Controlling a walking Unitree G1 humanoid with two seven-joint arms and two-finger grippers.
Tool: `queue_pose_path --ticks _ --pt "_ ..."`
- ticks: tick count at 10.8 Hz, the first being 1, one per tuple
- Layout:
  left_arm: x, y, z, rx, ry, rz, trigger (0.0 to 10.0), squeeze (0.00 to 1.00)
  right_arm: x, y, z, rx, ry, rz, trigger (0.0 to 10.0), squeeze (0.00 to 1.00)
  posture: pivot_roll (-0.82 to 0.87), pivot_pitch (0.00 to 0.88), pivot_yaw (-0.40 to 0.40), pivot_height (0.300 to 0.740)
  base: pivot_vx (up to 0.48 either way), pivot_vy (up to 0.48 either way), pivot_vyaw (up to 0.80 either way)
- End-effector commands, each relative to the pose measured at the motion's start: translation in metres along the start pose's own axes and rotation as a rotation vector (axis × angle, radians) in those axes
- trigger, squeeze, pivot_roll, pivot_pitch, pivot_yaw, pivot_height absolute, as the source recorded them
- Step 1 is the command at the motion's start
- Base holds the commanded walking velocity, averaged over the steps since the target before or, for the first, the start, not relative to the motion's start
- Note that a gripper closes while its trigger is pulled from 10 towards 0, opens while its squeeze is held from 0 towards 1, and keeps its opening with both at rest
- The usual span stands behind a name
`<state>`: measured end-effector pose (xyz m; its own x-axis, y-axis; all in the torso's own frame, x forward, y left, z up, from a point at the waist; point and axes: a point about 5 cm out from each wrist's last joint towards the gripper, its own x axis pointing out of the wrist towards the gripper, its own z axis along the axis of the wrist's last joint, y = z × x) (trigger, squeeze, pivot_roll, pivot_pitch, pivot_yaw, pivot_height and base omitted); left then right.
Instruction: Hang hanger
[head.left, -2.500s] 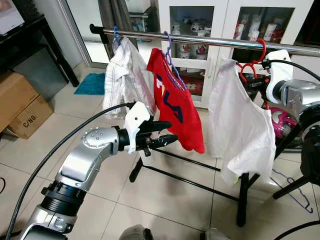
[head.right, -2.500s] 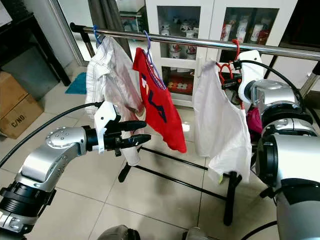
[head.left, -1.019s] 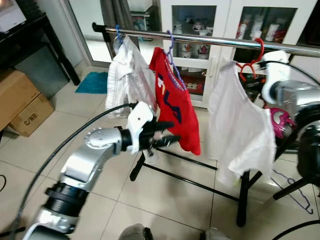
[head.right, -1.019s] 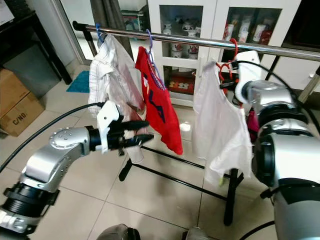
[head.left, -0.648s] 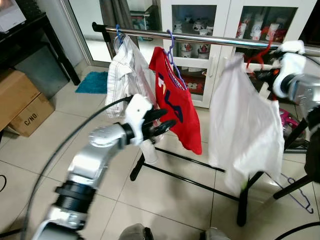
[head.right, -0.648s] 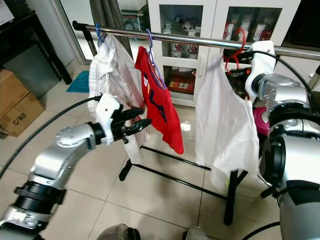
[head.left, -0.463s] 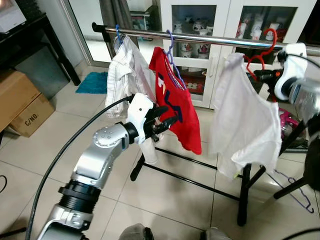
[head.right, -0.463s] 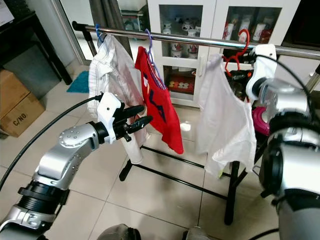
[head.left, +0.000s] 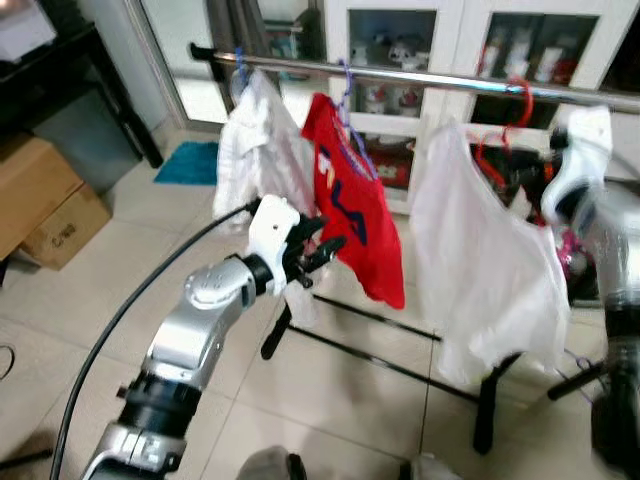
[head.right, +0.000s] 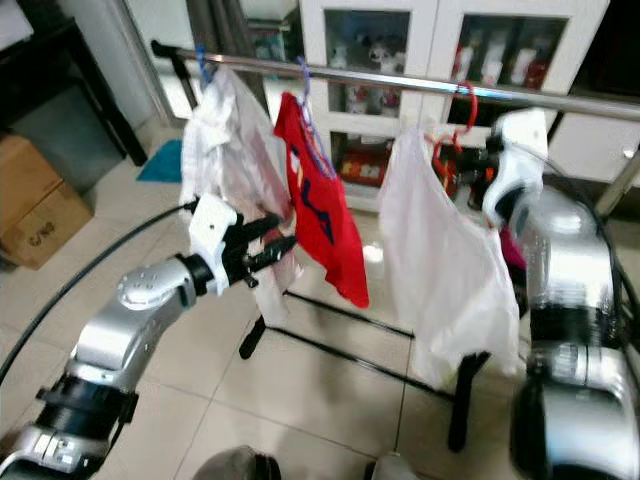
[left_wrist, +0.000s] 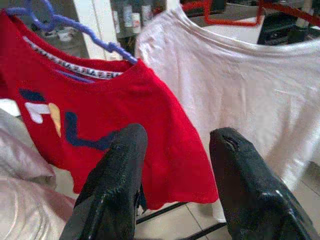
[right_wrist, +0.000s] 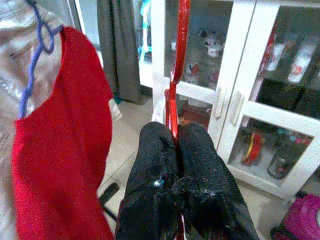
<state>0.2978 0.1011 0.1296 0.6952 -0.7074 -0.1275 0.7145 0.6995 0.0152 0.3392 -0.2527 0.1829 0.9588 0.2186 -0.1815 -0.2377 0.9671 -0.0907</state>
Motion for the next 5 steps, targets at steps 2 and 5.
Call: queue_pose_path --ticks 2,5 --pt "-0.002 0.001 0.001 0.015 -0.004 0.019 10.0 0.00 -0.018 0.023 -0.015 0.020 -0.014 0.002 0.0 0.00 -0.12 0.000 0.106 0.740 0.000 0.000 0.00" --pt "0.000 -0.001 0.004 0.019 -0.014 0.003 10.0 0.00 -0.025 0.024 -0.018 0.073 -0.028 -0.072 0.0 0.00 -0.12 0.000 0.114 0.740 0.000 0.000 0.00"
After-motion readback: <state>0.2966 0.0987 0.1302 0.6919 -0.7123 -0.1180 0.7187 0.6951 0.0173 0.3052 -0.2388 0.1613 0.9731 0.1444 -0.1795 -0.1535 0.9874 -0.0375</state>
